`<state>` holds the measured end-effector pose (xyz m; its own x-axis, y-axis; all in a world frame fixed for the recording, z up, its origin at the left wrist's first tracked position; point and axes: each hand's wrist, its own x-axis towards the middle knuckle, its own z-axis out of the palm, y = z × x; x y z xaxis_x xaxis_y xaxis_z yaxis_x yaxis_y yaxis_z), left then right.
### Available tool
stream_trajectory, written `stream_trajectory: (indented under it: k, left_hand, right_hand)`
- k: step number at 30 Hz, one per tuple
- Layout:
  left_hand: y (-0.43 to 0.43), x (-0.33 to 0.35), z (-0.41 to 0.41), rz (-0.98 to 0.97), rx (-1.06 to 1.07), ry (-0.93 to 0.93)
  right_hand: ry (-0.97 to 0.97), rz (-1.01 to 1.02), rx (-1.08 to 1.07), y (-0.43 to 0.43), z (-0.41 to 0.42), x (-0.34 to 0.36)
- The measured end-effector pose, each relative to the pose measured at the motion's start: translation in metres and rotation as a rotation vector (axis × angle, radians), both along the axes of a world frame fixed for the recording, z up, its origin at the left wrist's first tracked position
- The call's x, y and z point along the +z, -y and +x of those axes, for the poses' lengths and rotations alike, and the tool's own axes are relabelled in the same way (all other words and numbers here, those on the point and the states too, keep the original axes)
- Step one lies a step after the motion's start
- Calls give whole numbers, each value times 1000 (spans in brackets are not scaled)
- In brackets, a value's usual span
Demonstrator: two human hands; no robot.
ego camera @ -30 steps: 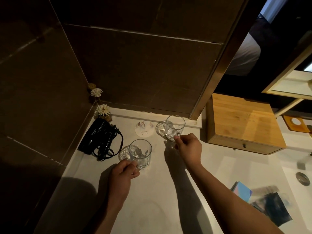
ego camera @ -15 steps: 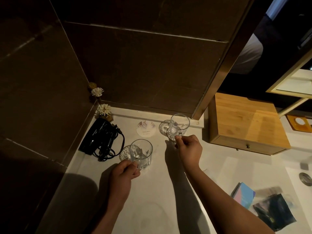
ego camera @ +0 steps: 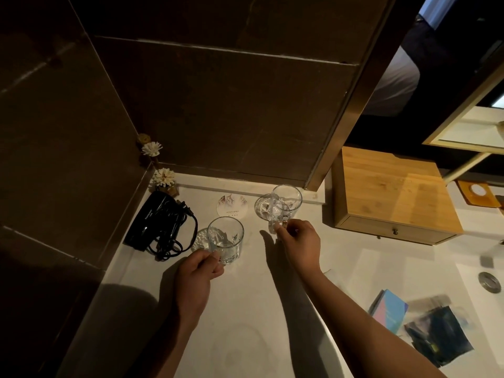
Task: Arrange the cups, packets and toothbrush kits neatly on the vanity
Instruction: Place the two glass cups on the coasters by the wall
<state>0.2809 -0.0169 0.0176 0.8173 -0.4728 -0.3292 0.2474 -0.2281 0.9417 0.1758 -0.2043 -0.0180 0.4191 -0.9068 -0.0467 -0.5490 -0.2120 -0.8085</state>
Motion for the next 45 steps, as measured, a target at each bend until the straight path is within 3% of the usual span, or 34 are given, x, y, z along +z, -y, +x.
stream_trajectory:
  k: [4, 9, 16, 37, 45]
  left_hand:
    - [16, -2, 14, -1, 27, -13]
    - [48, 2, 35, -74, 78, -75]
    - [80, -3, 54, -84, 109, -138]
    - [94, -16, 52, -25, 93, -103]
    - [91, -23, 52, 85, 50, -17]
  right_hand:
    - [-22, -58, 1, -16, -27, -11]
    - [-152, -335, 308, -59, -43, -27]
    - [-296, -490, 367, -61, -41, -35]
    - [-351, -482, 368, -59, -41, -37]
    - [-335, -481, 360, -60, -42, -36]
